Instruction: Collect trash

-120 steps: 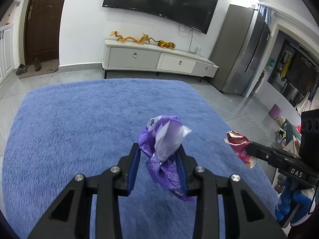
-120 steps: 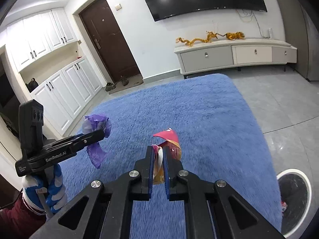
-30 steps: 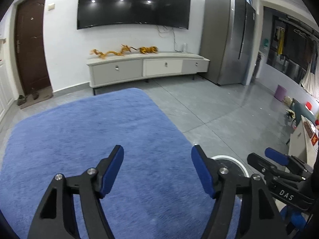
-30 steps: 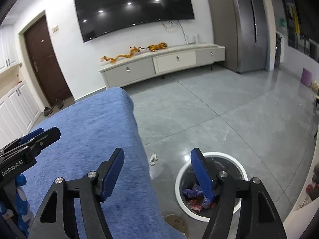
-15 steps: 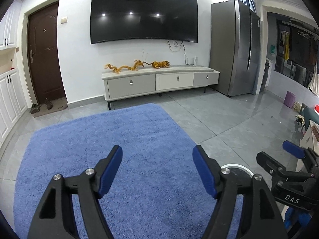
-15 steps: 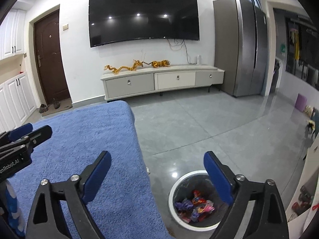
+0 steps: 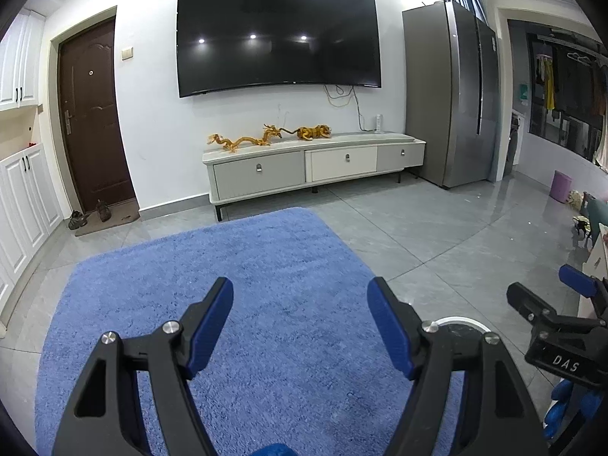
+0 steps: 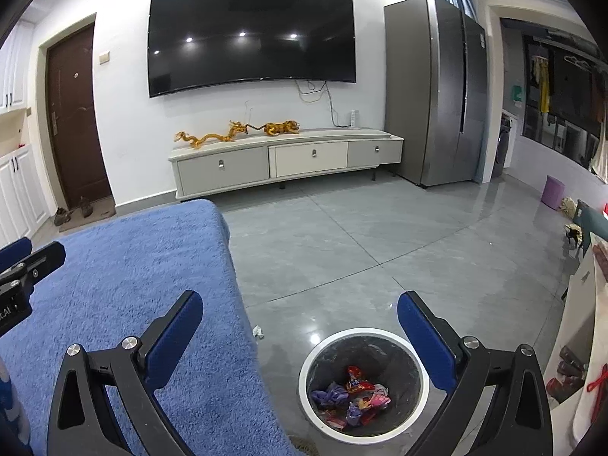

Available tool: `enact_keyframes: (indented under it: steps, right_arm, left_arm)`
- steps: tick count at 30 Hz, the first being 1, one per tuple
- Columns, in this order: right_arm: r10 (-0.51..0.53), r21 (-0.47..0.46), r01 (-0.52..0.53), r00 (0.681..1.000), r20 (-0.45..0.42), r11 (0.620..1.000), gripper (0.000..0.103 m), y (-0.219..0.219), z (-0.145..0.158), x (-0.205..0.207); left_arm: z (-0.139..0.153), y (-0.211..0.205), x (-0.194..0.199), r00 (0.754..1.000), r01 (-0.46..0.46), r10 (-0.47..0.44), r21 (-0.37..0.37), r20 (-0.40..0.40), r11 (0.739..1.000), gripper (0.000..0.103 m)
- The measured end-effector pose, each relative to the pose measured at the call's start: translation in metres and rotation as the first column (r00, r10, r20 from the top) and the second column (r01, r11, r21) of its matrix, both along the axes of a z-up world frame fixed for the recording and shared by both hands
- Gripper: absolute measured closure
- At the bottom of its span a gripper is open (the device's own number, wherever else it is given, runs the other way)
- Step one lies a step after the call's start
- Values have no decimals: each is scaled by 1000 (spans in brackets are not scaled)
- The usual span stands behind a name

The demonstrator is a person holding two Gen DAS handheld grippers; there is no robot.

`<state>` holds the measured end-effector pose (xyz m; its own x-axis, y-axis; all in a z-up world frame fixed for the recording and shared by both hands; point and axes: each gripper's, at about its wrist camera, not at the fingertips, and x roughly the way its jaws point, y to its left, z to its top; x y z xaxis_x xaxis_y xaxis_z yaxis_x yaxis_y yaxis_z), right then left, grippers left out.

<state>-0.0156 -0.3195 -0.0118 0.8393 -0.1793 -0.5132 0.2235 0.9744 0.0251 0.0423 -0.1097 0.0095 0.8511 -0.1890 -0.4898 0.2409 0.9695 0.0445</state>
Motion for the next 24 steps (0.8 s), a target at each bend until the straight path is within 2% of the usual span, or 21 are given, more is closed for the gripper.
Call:
enact_keyframes:
  steps: [12, 24]
  right_arm:
    - [-52, 16, 52, 999, 15, 999, 0, -8, 1, -3]
    - [-84, -14, 84, 996, 7, 996, 0, -8, 3, -2]
  left_arm:
    - [0, 7, 5, 1000, -17, 18, -23, 8, 1000, 29]
    - [-2, 12, 5, 1000, -21, 21, -37, 4, 999, 29]
